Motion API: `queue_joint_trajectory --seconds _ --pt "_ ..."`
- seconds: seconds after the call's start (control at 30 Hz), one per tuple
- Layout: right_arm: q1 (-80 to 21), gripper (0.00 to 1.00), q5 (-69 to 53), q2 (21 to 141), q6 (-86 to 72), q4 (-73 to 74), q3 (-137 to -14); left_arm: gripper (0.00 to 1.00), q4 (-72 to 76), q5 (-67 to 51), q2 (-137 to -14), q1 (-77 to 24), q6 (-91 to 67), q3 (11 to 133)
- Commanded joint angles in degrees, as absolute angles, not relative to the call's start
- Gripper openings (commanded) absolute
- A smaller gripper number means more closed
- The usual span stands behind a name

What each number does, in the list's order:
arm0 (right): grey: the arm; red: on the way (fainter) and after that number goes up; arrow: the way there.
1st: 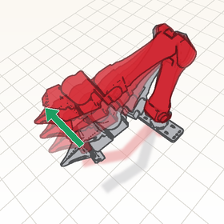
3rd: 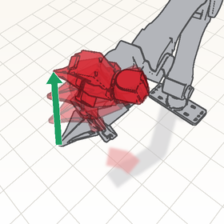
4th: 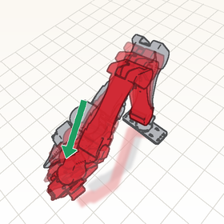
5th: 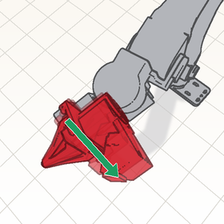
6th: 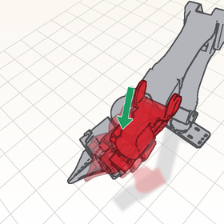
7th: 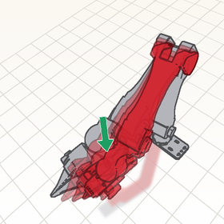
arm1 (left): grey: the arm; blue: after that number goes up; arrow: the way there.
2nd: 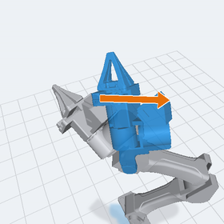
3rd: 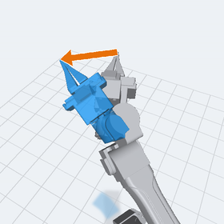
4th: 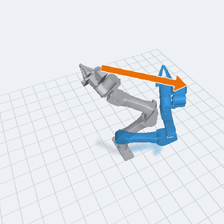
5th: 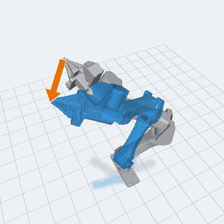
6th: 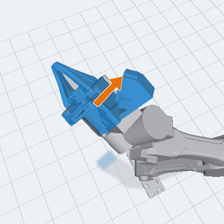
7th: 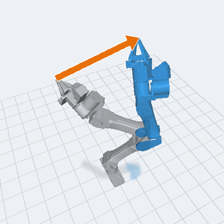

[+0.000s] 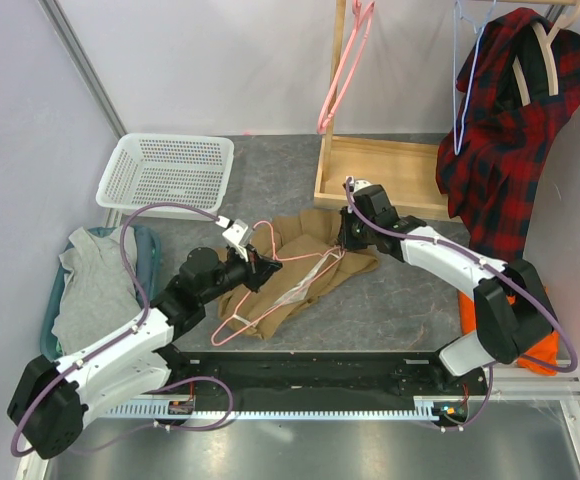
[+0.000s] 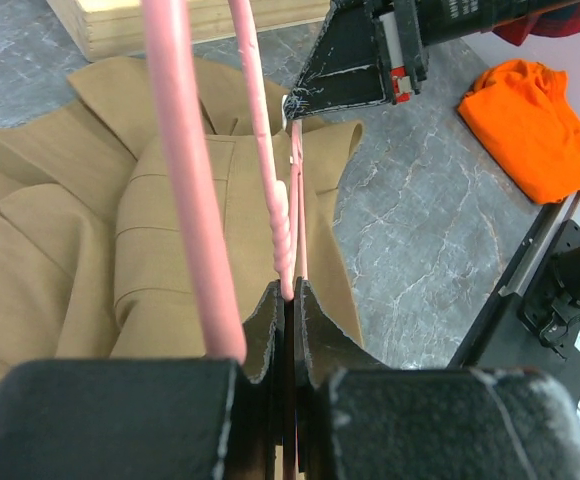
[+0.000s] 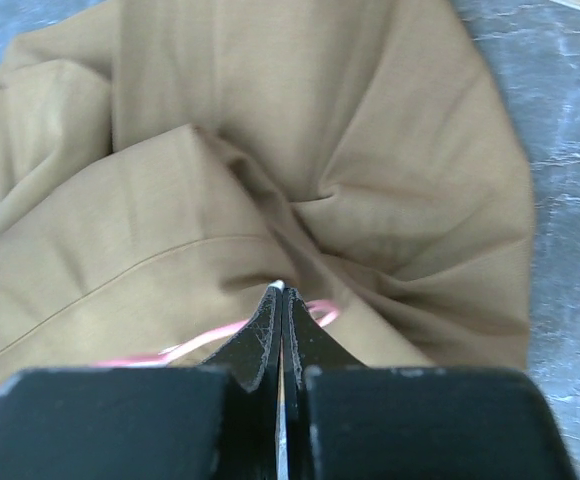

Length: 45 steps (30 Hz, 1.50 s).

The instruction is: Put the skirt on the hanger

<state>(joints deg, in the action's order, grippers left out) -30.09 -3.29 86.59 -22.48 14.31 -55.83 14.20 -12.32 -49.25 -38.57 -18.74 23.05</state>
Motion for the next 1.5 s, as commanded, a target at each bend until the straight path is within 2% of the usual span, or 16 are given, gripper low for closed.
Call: queue_joint_trajectory --seconds 0.0,0.23,0.53,0.57,0.6,0.63,0.7,0.73,0.97,1.17,1.37,1.47 --pt "-29.6 0.00 -9.2 82.9 -21.7 11.4 -58.8 0.02 16.9 -13.5 -51.1 -40.2 -16.5 25.0" --pt "-29.7 0.00 -16.6 80.4 -23.1 12.0 -57.5 0.02 20.0 -10.1 -51.2 -40.8 -16.3 26.1" --pt "-29.7 0.03 -18.6 77.4 -24.9 13.0 -58.0 0.02 23.0 -8.4 -51.7 -41.3 -17.0 25.3" --pt "-29.7 0.06 -18.6 77.3 -25.0 13.7 -58.3 0.02 23.4 -8.4 -51.6 -41.3 -17.0 25.1" --pt "-29.7 0.18 -18.6 77.3 -25.0 14.4 -58.5 0.02 23.9 -8.1 -51.3 -41.3 -17.1 25.1" --pt "-29.7 0.25 -18.5 77.3 -24.8 15.2 -58.9 0.02 24.1 -7.9 -51.2 -41.4 -17.1 25.1" --pt "-29.7 0.37 -17.7 76.7 -24.3 17.6 -59.7 0.02 24.7 -7.2 -50.8 -41.4 -17.1 25.0" --pt "-29.7 0.40 -16.9 76.3 -24.2 18.2 -59.9 0.02 25.0 -6.9 -50.5 -41.4 -17.1 24.9" --pt "-29.6 0.47 -12.7 70.1 -21.6 23.8 -62.9 0.02 29.4 -5.2 -47.6 -41.4 -17.1 23.9" --pt "-29.7 0.51 -14.1 63.7 -16.4 22.9 -64.1 0.02 26.6 -7.4 -45.7 -41.4 -14.9 29.2" --pt "-29.6 0.63 -29.7 59.4 -9.8 18.5 -69.6 0.02 11.9 -18.3 -47.0 -41.4 -12.0 44.0" --pt "-29.6 0.73 -39.3 59.8 -2.5 18.2 -71.5 0.02 2.9 -25.3 -48.1 -41.4 -9.4 51.1"
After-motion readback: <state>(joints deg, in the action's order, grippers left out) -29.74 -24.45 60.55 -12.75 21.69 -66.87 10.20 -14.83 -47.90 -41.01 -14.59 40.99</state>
